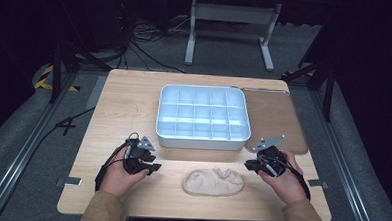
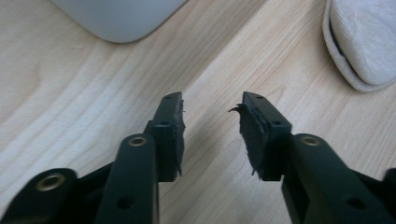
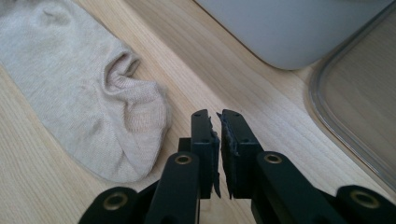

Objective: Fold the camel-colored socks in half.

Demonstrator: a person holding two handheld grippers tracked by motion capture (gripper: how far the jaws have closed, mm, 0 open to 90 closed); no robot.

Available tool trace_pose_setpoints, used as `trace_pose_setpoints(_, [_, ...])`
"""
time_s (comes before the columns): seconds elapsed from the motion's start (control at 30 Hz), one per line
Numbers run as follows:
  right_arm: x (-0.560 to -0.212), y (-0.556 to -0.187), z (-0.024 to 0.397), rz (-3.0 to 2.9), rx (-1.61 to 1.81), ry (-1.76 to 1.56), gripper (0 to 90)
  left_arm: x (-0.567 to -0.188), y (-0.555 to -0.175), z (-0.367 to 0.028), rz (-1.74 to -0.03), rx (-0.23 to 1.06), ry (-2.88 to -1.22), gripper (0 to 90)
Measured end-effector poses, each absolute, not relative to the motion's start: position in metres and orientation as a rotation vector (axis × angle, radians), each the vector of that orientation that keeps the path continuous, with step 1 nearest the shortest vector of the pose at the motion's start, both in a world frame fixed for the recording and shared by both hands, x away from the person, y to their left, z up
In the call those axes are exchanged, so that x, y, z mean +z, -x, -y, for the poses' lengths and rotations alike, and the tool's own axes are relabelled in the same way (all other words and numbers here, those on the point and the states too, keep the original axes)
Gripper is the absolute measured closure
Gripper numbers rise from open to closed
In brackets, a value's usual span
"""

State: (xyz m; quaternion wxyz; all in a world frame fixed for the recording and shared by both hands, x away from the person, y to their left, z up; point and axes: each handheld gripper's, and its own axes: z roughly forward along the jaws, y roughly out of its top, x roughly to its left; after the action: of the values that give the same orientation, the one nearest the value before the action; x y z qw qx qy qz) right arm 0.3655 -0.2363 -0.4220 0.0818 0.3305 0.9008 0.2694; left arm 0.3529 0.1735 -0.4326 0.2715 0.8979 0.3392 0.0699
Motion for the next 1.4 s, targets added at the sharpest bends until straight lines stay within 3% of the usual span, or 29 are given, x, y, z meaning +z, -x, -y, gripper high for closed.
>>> trace_pose_setpoints(0.2, [-0.42, -0.363, 0.241, -2.685, 0.851, -0.975, 79.3, -0.419, -0.346, -0.164, -0.905, 0.198, -2.421, 53.9])
trace_pose_setpoints(0.43, [-0.419, -0.362, 0.243, -2.713, 0.887, -1.039, 80.5, -0.407, -0.342, -0.161, -0.919, 0.212, -2.47, 56.6])
trace_pose_setpoints(0.7, [-0.418, -0.357, 0.237, -2.771, 0.877, -1.023, 88.5, -0.392, -0.335, -0.145, -0.896, 0.14, -2.485, 54.6])
trace_pose_setpoints(1.4, [-0.422, -0.34, 0.214, -2.886, 0.844, -0.89, 89.1, -0.394, -0.327, -0.1, -0.825, -0.011, -2.466, 50.0])
